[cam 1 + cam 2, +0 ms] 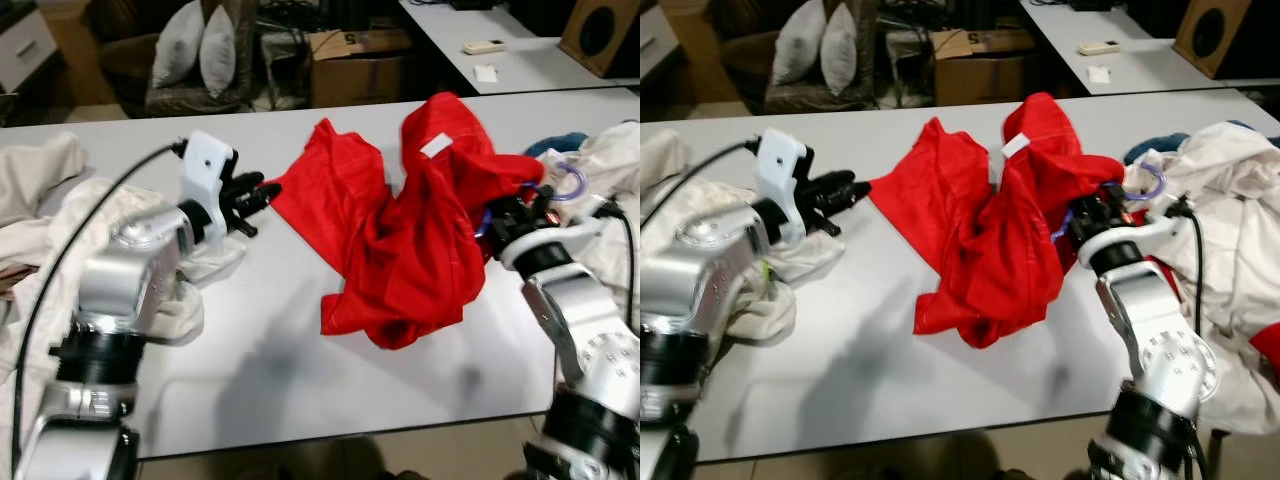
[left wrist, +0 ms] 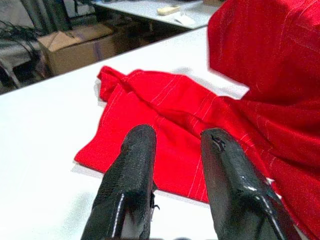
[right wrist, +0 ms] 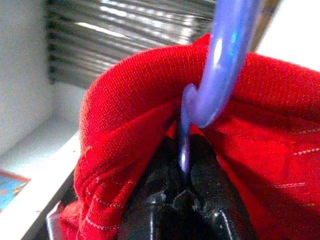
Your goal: Hang hanger
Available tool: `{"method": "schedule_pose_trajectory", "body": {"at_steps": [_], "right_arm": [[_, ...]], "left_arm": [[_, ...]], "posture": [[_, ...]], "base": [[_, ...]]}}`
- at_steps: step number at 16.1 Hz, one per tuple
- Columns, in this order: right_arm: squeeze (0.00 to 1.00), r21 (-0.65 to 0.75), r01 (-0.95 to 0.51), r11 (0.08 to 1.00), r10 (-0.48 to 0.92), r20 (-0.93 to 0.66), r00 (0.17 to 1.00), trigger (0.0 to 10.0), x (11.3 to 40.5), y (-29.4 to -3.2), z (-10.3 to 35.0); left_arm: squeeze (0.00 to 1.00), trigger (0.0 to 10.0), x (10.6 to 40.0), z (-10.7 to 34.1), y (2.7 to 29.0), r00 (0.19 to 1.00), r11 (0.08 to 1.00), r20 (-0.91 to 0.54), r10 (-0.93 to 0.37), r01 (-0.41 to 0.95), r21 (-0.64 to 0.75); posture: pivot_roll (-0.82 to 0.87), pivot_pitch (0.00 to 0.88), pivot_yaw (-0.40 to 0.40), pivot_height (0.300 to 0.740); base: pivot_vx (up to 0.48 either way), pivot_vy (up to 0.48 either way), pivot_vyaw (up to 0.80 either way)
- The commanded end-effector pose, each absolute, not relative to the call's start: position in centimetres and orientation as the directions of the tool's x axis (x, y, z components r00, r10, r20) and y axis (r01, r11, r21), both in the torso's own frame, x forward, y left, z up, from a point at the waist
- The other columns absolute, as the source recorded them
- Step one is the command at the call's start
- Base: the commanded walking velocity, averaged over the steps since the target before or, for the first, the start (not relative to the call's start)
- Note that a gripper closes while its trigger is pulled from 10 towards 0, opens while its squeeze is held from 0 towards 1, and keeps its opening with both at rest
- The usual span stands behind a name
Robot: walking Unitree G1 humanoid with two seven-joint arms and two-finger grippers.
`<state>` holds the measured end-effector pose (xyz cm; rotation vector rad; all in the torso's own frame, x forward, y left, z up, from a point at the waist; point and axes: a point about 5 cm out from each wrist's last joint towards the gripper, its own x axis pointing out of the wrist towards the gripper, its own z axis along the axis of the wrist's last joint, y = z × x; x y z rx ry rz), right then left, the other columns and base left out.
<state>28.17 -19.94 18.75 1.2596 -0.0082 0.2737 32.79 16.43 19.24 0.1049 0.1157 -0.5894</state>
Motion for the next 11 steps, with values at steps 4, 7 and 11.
{"method": "schedule_pose_trajectory", "body": {"at_steps": [4,7,11], "right_arm": [[0.00,0.845,-0.277,0.458,0.339,0.122,0.933,10.0,25.4,-18.2,19.6],[0.00,0.825,-0.307,0.475,0.362,0.135,0.922,10.0,24.8,-17.6,19.9],[0.00,0.820,-0.366,0.440,0.374,0.204,0.905,10.0,24.1,-17.5,20.7]], "left_arm": [[0.00,10.0,31.0,18.0,15.6,0.859,0.861,-0.092,-0.504,0.508,0.024],[0.00,10.0,30.5,17.8,15.3,0.870,0.873,-0.080,-0.486,0.488,0.003],[0.00,10.0,29.8,17.3,14.8,0.872,0.876,-0.087,-0.482,0.483,-0.015]], "posture": [[-0.02,0.000,0.078,0.740],[-0.02,0.000,0.075,0.740],[-0.02,0.000,0.063,0.740]], "base": [[0.000,0.000,0.00],[0.000,0.000,0.00],[-0.193,0.000,0.00]]}}
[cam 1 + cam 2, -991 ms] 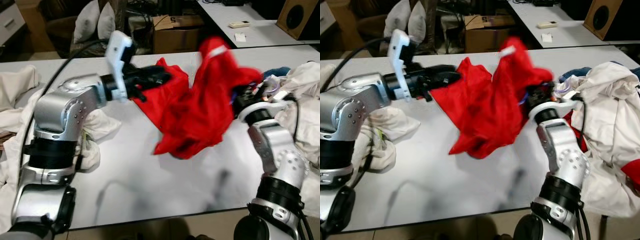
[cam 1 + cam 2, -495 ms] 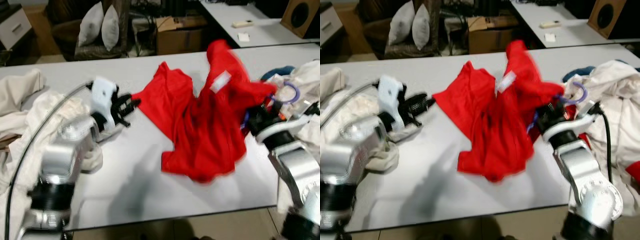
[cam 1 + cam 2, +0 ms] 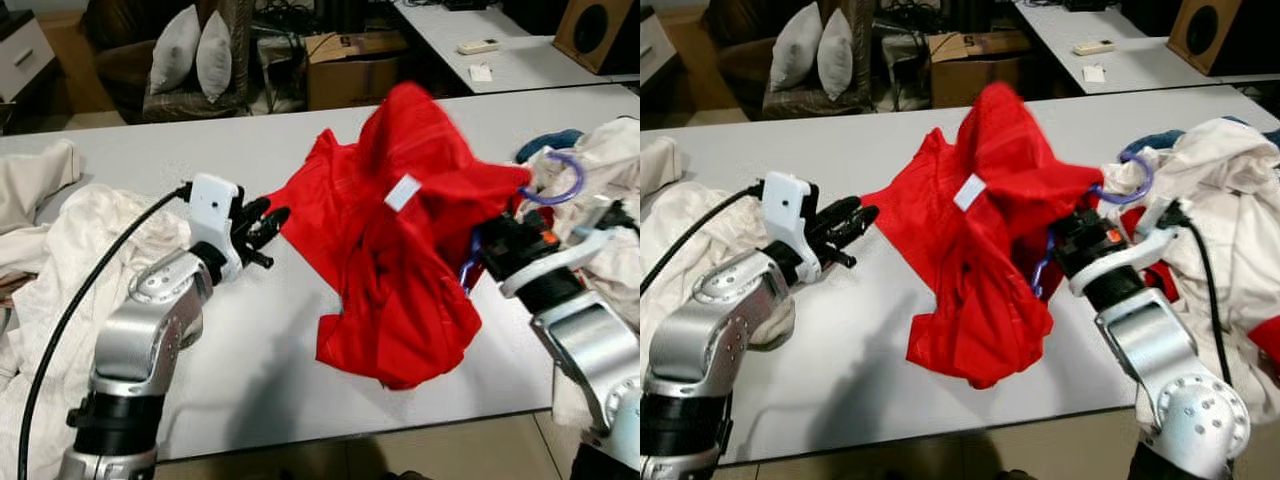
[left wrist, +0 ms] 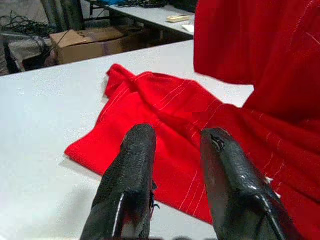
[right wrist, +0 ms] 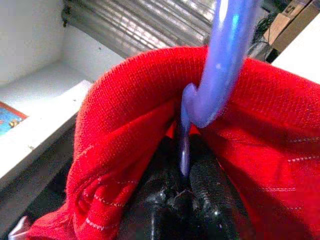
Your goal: Hang hanger
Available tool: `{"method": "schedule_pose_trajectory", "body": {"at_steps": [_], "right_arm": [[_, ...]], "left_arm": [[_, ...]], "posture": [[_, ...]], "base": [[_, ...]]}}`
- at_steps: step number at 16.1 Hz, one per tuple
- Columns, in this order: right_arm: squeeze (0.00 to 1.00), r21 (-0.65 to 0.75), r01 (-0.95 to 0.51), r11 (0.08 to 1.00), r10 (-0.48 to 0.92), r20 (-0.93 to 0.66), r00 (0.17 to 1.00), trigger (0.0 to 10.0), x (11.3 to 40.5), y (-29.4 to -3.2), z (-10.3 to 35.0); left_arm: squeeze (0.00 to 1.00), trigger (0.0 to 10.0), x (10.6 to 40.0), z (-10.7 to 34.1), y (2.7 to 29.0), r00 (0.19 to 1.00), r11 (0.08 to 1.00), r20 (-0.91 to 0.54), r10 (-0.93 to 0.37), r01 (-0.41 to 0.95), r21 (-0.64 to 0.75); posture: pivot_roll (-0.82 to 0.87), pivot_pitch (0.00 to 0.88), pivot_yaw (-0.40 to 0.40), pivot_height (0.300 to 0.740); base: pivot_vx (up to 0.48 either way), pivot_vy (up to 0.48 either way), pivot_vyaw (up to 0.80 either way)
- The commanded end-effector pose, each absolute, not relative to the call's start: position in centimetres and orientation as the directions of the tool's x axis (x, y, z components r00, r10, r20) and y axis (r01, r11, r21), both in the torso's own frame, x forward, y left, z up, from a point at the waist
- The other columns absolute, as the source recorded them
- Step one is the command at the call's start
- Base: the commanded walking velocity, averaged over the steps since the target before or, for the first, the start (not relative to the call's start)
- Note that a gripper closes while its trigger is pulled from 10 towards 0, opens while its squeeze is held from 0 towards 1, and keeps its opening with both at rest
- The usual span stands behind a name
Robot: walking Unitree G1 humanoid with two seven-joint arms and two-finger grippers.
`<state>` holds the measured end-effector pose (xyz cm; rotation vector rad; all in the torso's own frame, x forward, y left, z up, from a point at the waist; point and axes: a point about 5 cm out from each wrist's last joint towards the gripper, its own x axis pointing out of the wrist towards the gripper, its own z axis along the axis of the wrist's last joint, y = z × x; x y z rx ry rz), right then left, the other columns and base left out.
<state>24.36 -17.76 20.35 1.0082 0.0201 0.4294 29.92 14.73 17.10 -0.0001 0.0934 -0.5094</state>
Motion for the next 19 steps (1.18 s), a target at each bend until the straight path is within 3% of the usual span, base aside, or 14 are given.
{"method": "schedule_pose_trajectory", "body": {"at_steps": [1,10,19], "right_arm": [[0.00,0.822,-0.360,0.440,0.372,0.198,0.907,10.0,23.9,-17.7,20.5],[0.00,0.829,-0.358,0.429,0.374,0.198,0.906,10.0,23.6,-18.2,20.8],[0.00,0.834,-0.331,0.442,0.376,0.162,0.912,10.0,22.6,-18.5,20.4]], "left_arm": [[0.00,10.0,29.7,17.2,14.9,0.872,0.876,-0.088,-0.481,0.482,-0.014],[0.00,10.0,29.6,17.0,14.6,0.868,0.873,-0.097,-0.487,0.488,-0.011],[0.00,10.0,29.1,16.8,14.4,0.869,0.874,-0.098,-0.486,0.485,-0.029]], "posture": [[-0.02,0.000,0.062,0.740],[-0.02,0.000,0.054,0.740],[-0.01,0.000,0.033,0.740]], "base": [[-0.259,0.000,0.00],[-0.259,0.000,0.00],[-0.082,0.000,0.00]]}}
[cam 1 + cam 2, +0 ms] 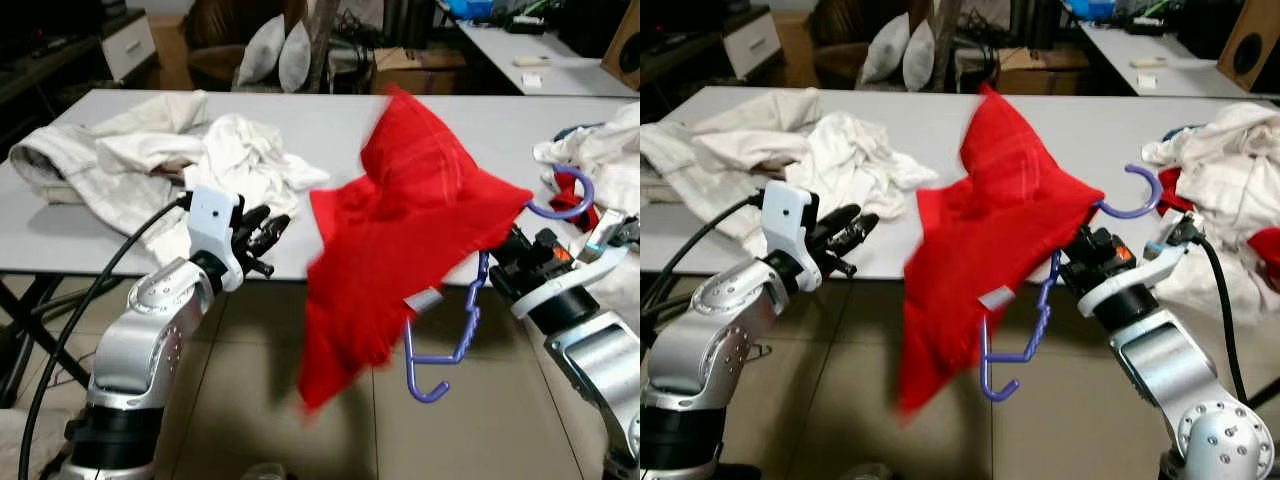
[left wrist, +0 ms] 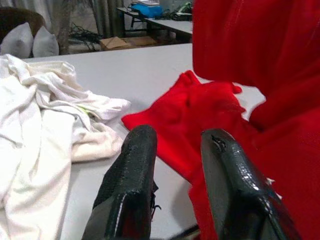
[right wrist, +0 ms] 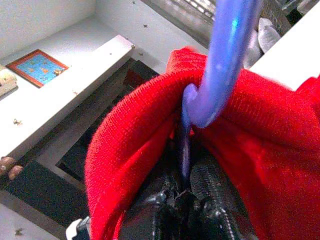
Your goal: Hang hanger
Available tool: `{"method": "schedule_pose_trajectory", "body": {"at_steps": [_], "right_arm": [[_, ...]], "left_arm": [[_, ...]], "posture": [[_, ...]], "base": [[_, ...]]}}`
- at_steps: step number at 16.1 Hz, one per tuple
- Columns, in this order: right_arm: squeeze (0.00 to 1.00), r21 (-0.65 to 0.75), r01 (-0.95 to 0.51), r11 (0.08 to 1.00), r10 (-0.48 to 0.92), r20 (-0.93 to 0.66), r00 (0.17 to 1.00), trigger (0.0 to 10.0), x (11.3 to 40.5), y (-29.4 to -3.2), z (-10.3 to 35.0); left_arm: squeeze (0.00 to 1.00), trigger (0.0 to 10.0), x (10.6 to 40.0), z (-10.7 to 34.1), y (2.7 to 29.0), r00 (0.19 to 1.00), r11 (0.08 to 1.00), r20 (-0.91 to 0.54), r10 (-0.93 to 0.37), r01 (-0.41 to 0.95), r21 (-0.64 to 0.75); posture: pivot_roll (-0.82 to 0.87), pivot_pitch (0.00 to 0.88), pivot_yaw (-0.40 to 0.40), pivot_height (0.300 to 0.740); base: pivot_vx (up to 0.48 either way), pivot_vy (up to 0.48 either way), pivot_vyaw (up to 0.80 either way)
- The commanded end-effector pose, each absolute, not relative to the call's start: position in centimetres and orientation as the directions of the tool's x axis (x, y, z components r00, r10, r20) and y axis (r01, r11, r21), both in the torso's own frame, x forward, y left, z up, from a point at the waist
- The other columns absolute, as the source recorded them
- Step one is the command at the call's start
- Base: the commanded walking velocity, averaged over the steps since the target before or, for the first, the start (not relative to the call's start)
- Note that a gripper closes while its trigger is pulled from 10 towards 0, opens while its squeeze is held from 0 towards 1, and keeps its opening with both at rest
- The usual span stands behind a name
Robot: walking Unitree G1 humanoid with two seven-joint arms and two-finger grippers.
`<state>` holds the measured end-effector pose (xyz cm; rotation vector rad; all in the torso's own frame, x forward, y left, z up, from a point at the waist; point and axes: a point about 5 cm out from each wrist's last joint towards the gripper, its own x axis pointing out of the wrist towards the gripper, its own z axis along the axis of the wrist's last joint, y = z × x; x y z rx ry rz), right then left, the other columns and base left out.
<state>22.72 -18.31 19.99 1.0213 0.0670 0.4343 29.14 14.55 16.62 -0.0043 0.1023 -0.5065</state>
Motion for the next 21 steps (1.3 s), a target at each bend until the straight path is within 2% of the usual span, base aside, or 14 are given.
{"method": "schedule_pose_trajectory", "body": {"at_steps": [1,7,11,13,15,17,18,21], "right_arm": [[0.00,0.835,-0.328,0.441,0.377,0.160,0.912,10.0,22.5,-18.5,20.4],[0.00,0.821,-0.341,0.457,0.392,0.158,0.906,10.0,21.9,-18.4,20.4],[0.00,0.741,-0.421,0.524,0.420,0.205,0.884,10.0,21.4,-18.6,21.2],[0.00,0.642,-0.520,0.564,0.486,0.251,0.837,10.0,20.4,-18.9,21.7],[0.00,0.598,-0.575,0.558,0.534,0.271,0.801,10.0,19.6,-19.0,21.8],[0.00,0.514,-0.630,0.582,0.619,0.222,0.753,10.0,18.6,-19.1,21.3],[0.00,0.483,-0.649,0.588,0.649,0.197,0.735,10.0,18.2,-19.2,21.0],[0.00,0.425,-0.732,0.533,0.737,0.192,0.648,10.0,17.2,-18.8,20.7]], "left_arm": [[0.00,10.0,29.0,16.7,14.5,0.869,0.874,-0.100,-0.485,0.485,-0.028],[0.00,10.0,28.7,16.4,14.4,0.862,0.869,-0.124,-0.492,0.494,-0.015],[0.00,10.0,28.7,16.2,14.7,0.864,0.870,-0.111,-0.490,0.493,0.000],[0.00,10.0,28.7,16.0,15.9,0.871,0.876,-0.119,-0.476,0.482,0.019],[0.00,10.0,28.5,16.2,16.7,0.863,0.868,-0.106,-0.494,0.496,-0.002],[0.00,10.0,27.8,15.8,17.2,0.837,0.842,-0.137,-0.529,0.538,0.037],[0.00,10.0,27.7,15.3,17.6,0.847,0.850,-0.161,-0.507,0.522,0.070],[0.00,10.0,27.4,14.9,18.8,0.869,0.873,-0.168,-0.465,0.482,0.078]], "posture": [[-0.01,0.000,0.033,0.740],[-0.02,0.000,0.039,0.740],[-0.01,0.000,0.033,0.740],[-0.01,0.000,0.031,0.740],[-0.01,0.000,0.029,0.740],[0.00,0.000,0.023,0.740],[0.00,0.000,0.019,0.740],[0.01,0.000,0.008,0.740]], "base": [[-0.247,0.000,0.00],[-0.168,0.000,0.00],[0.000,0.000,0.00],[0.000,0.000,0.00],[0.000,0.000,0.00],[0.000,0.000,0.00],[0.000,0.000,0.00],[0.000,0.000,0.53]]}}
